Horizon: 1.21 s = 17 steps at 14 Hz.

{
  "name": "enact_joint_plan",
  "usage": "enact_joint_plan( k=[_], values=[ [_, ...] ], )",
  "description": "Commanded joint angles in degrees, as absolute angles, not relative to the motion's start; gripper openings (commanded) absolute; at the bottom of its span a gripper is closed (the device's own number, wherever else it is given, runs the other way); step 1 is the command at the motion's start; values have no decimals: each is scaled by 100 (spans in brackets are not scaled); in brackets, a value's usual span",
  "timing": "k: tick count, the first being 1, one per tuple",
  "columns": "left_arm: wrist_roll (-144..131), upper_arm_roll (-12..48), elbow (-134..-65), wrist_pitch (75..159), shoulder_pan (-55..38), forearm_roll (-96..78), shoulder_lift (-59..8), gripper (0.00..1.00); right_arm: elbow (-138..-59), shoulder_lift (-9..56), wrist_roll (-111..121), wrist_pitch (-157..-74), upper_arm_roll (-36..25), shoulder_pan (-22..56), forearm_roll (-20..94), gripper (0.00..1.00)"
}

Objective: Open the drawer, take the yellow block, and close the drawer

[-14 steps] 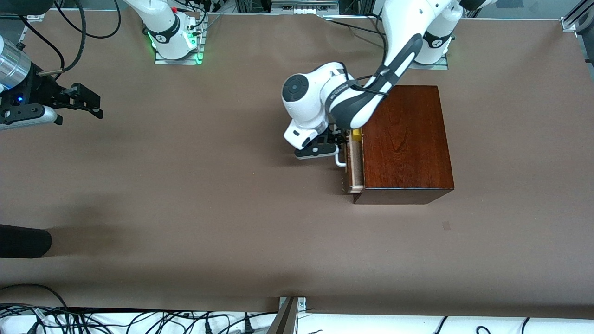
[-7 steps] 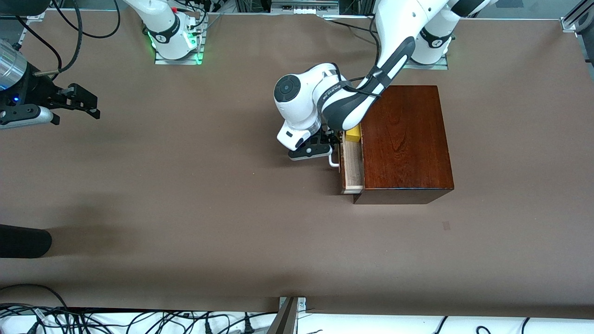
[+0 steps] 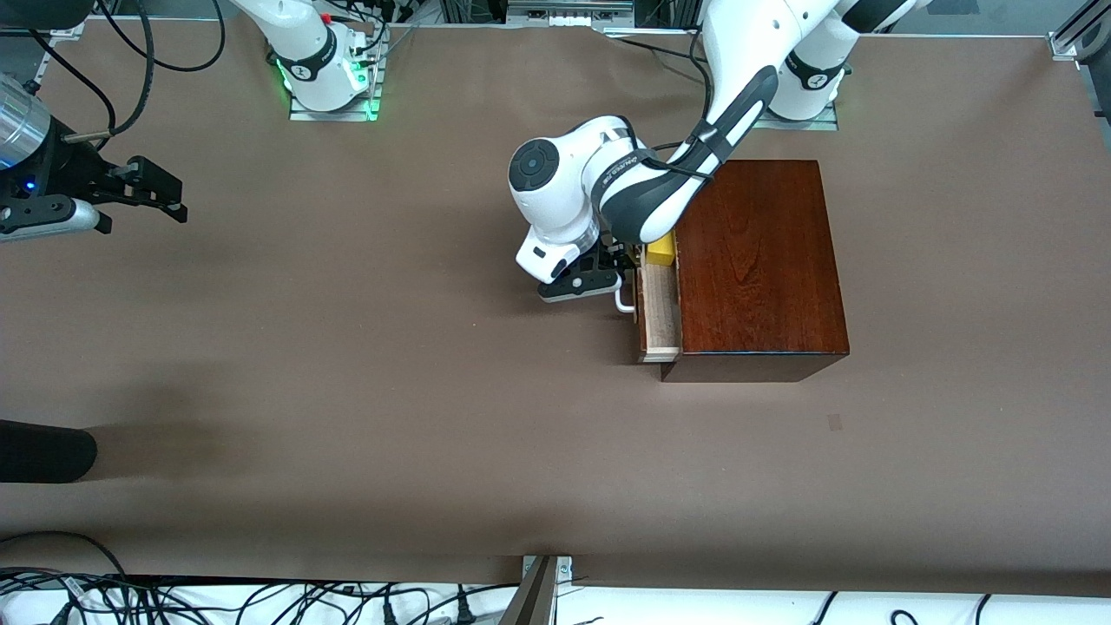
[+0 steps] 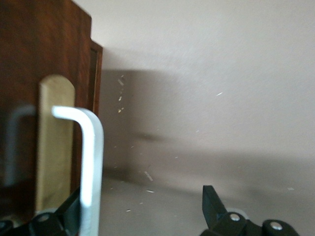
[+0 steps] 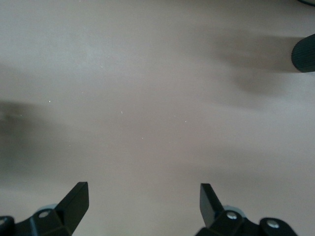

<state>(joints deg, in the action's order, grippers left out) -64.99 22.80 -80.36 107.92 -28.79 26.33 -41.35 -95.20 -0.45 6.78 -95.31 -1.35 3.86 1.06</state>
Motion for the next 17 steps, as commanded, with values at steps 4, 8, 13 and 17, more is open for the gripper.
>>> enact_joint_plan(
  k=[4, 8, 13, 17],
  values=[
    [-6478, 2364, -7462, 10109, -2971, 2312, -3956, 100, -9650, -185, 677, -9536, -141, 378, 202, 100],
    [-6024, 2364, -7462, 9380, -2779, 1847, -3167, 100, -9650, -185, 677, -9527, -141, 378, 202, 100],
    [-3635, 2364, -7479, 8202, -1690, 1232, -2067, 100, -9633, -150, 703, -9501, -106, 378, 193, 100],
    [-1963, 2364, -7532, 7919, -767, 1047, -1662, 100, -9589, -88, 904, -9370, 341, 396, 211, 100]
  ],
)
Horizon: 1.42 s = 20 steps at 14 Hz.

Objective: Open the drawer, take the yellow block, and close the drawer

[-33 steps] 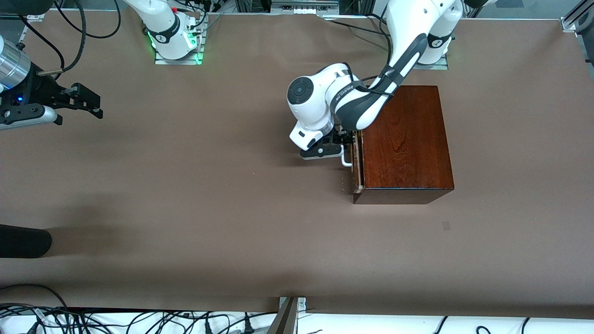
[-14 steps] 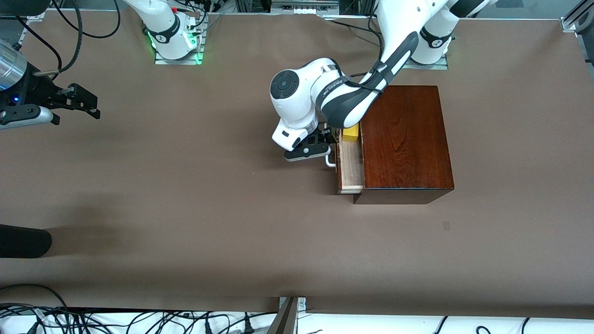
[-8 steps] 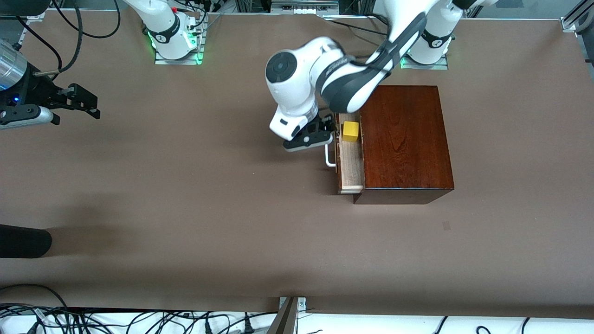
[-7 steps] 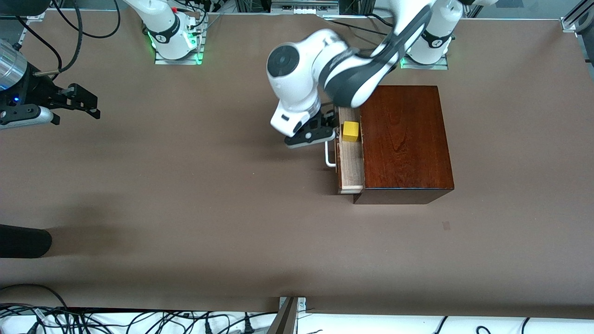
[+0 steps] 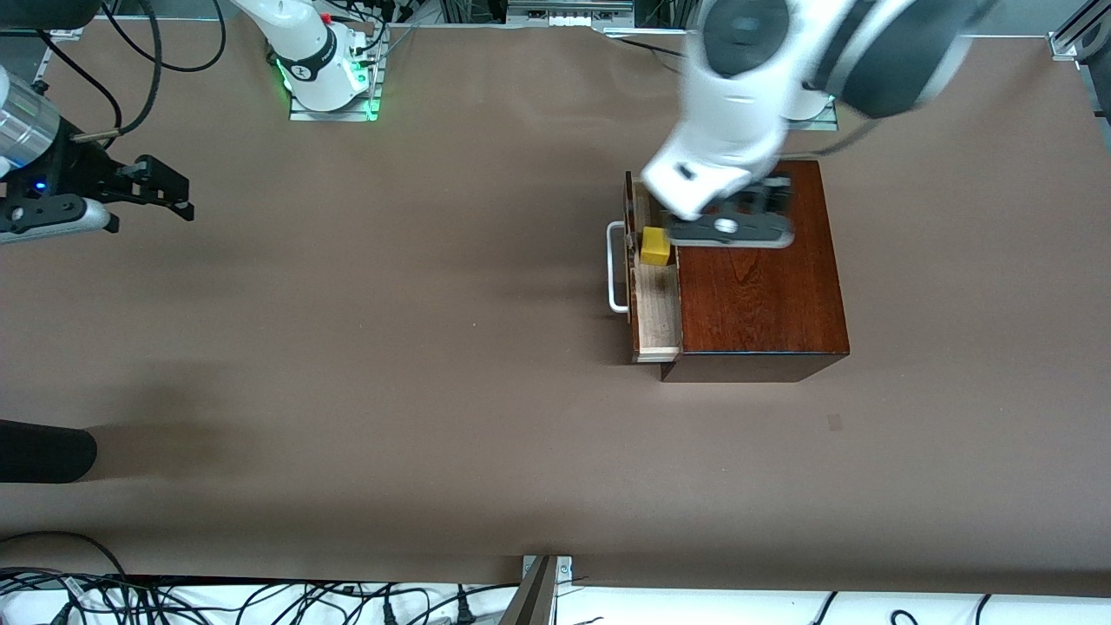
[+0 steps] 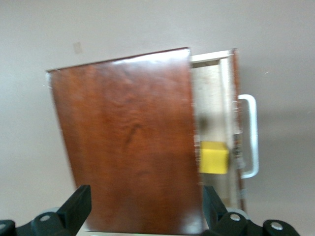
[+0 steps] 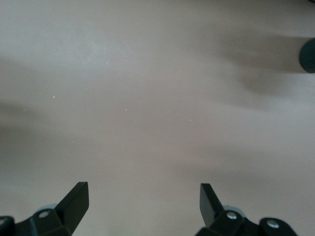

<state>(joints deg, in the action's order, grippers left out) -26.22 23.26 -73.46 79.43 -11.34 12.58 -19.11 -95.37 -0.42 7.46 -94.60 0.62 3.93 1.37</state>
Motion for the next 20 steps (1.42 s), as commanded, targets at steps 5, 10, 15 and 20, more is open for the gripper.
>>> enact_joint_plan(
  k=[5, 10, 15, 20],
  values=[
    [24, 2355, -7559, 7928, 674, 678, -1433, 100, -9519, 114, 879, -9492, 1054, 807, 229, 100],
    [844, 2347, -8444, 8348, 1362, 387, -1082, 100, -9081, 859, 932, -9782, 1090, 1949, 185, 100],
    [370, 2399, -10132, 9738, 1547, 194, 69, 100, -7930, 2116, 1019, -10062, 1081, 3390, 141, 100],
    [378, 2399, -10072, 9782, 1556, 202, 44, 100, -6885, 3214, 1221, -10774, 1072, 4191, -165, 100]
  ],
)
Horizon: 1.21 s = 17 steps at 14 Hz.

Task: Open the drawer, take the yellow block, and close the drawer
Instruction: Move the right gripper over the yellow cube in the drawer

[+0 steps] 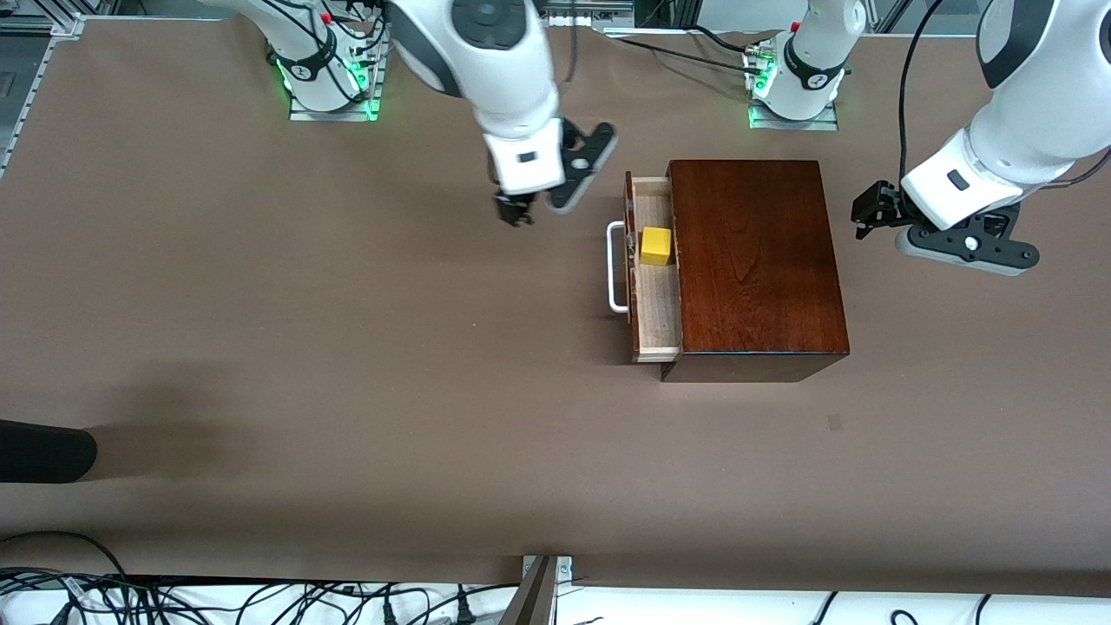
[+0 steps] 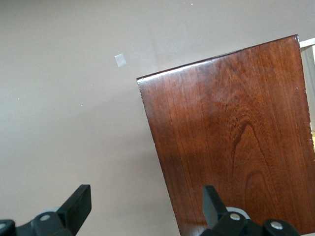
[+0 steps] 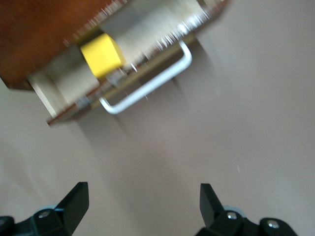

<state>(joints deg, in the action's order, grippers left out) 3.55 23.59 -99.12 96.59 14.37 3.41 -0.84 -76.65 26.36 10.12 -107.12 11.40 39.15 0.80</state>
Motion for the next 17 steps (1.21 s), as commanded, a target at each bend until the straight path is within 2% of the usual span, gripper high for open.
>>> enact_joint_plan(
  k=[1, 4, 7, 11, 12, 14, 15, 17],
  values=[
    [413, 2399, -10055, 9765, 1556, 202, 44, 100, -6508, 3495, 1352, -10793, 1072, 4419, -489, 100],
    [448, 2373, -10037, 9642, 1573, 202, 79, 100, -5732, 4208, 1511, -10845, 1063, 4903, -975, 100],
    [519, 2399, -9792, 9002, 1556, 202, 114, 100, -5695, 4429, 1521, -11152, 1046, 5106, -1186, 100],
    [686, 2260, -9791, 8974, 1460, 150, 201, 100, -5678, 4684, 1862, -11513, 1037, 5221, -1424, 100],
    [668, 1972, -9817, 8982, 1250, 106, 211, 100, -5678, 4763, 1889, -11557, 1028, 5238, -1433, 100],
    [694, 823, -9879, 8974, 181, -35, 272, 100, -5678, 4860, 1898, -11628, 1002, 5317, -1485, 100],
    [694, 574, -9914, 8991, -42, -53, 272, 100, -5678, 4921, 1898, -11637, 1011, 5317, -1581, 100],
    [651, 536, -10071, 9052, -105, -53, 464, 100, -5678, 4992, 1890, -11707, 1002, 5379, -1608, 100]
  ],
)
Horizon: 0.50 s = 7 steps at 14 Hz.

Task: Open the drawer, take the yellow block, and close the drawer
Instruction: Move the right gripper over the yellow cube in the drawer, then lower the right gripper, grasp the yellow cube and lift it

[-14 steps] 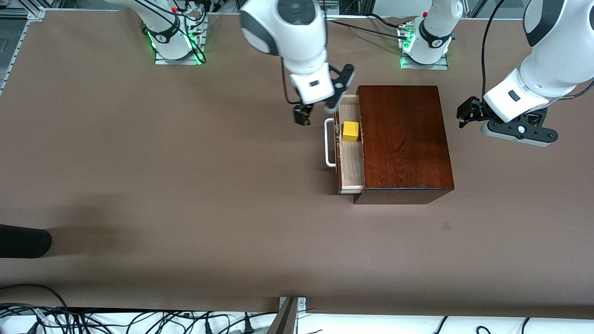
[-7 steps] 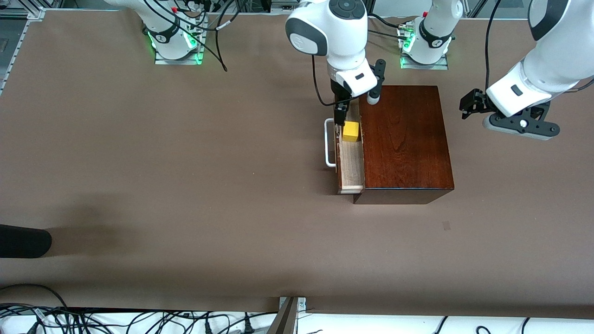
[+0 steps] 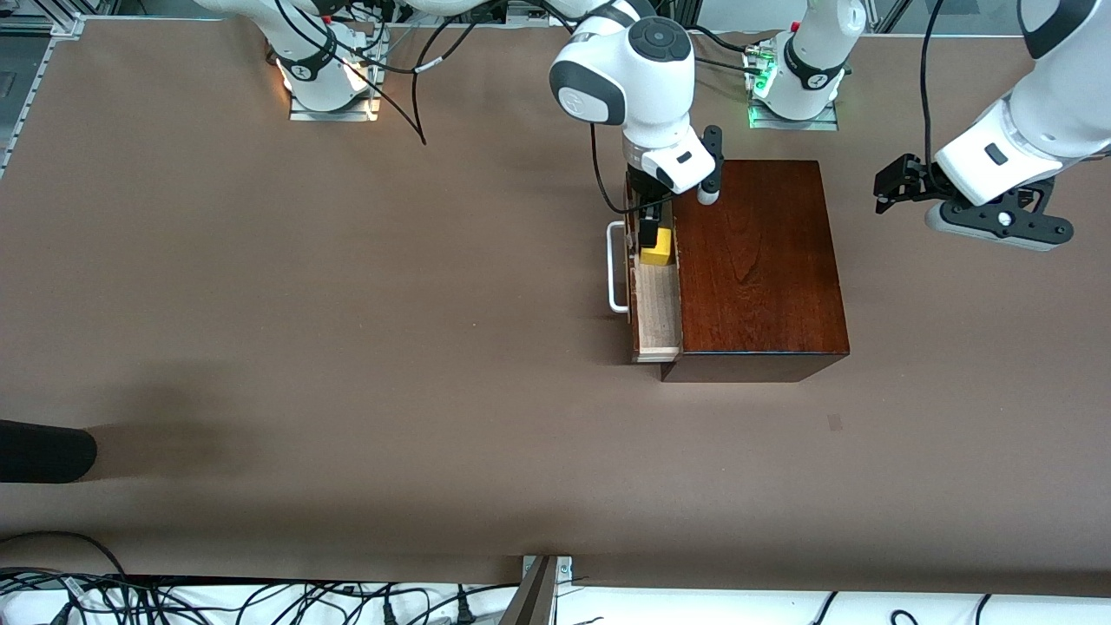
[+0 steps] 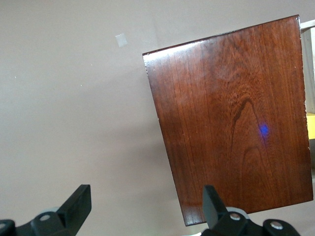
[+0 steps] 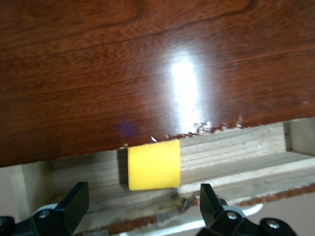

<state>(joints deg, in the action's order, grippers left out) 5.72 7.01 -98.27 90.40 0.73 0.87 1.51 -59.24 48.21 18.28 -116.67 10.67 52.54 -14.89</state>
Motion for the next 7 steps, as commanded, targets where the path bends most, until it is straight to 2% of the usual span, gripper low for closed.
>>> enact_joint_plan(
  k=[1, 3, 7],
  values=[
    [616, 536, -10377, 9096, -105, -53, 727, 100, -5678, 5010, 1881, -11716, 1002, 5379, -1608, 100],
    [659, 580, -10766, 9097, 17, -79, 1028, 100, -5678, 5036, 1872, -11821, 1002, 5379, -1608, 100],
    [589, 396, -10749, 9193, -429, -35, 1037, 100, -5678, 5150, 1872, -11918, 993, 5388, -1626, 100]
  ],
)
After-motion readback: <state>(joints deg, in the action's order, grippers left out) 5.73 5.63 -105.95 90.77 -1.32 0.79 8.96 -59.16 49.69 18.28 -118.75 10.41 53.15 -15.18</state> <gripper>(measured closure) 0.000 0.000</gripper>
